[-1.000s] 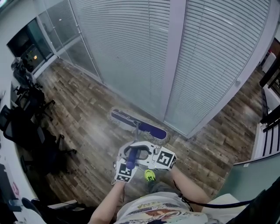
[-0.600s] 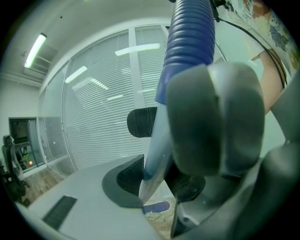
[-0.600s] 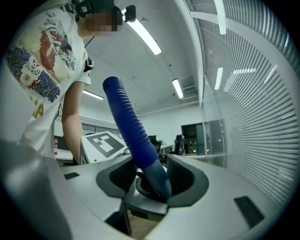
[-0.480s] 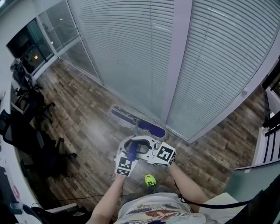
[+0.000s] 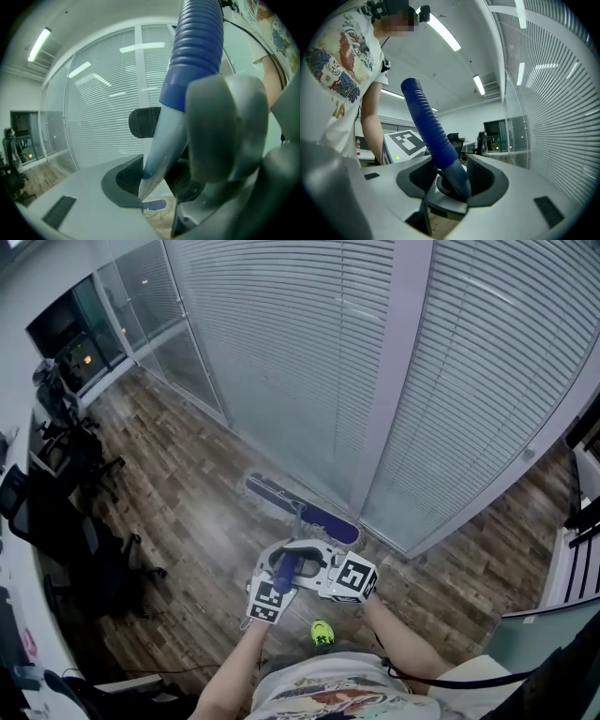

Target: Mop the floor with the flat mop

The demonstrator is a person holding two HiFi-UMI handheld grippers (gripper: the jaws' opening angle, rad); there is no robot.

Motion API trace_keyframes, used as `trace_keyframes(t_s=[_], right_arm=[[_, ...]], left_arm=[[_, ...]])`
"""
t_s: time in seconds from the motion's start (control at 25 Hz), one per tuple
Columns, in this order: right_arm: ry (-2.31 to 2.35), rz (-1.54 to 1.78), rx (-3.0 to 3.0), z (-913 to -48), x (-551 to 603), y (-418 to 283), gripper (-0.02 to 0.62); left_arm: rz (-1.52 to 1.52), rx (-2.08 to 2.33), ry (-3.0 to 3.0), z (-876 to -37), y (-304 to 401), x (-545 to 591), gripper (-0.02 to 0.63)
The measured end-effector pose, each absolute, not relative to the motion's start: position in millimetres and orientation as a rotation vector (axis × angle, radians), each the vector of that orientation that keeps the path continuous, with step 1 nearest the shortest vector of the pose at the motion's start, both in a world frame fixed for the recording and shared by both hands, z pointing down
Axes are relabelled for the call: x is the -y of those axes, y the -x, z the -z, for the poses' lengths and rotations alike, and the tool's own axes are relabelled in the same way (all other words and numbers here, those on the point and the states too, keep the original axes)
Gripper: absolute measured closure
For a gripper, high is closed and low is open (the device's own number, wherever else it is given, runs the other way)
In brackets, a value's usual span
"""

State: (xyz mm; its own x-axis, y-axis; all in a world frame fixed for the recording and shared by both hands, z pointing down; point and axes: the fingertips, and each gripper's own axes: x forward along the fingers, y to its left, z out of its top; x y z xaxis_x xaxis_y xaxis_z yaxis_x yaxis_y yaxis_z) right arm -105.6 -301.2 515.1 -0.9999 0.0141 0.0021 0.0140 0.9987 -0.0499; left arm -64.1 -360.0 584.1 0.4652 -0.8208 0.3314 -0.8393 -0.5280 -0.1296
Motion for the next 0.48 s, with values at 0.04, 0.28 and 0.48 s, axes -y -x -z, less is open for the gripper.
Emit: trace_keyframes(t_s=[0.04,0.28,0.48], right_arm=[[0.027,-0.071,3.129,-518,295,106,0.405],[0.037,-0.071,3.106,-524,262,105,0.407],[0.037,-0.096,3.089,-526,218,110,0.405]], left_arm=[[-0.546,1.5,-2.634,-586,65,354,0.503],[-0.533,1.481,-2.623,-590,64,321,0.494],[-0.521,1.469,-2.612,-591,68,277,0.488]])
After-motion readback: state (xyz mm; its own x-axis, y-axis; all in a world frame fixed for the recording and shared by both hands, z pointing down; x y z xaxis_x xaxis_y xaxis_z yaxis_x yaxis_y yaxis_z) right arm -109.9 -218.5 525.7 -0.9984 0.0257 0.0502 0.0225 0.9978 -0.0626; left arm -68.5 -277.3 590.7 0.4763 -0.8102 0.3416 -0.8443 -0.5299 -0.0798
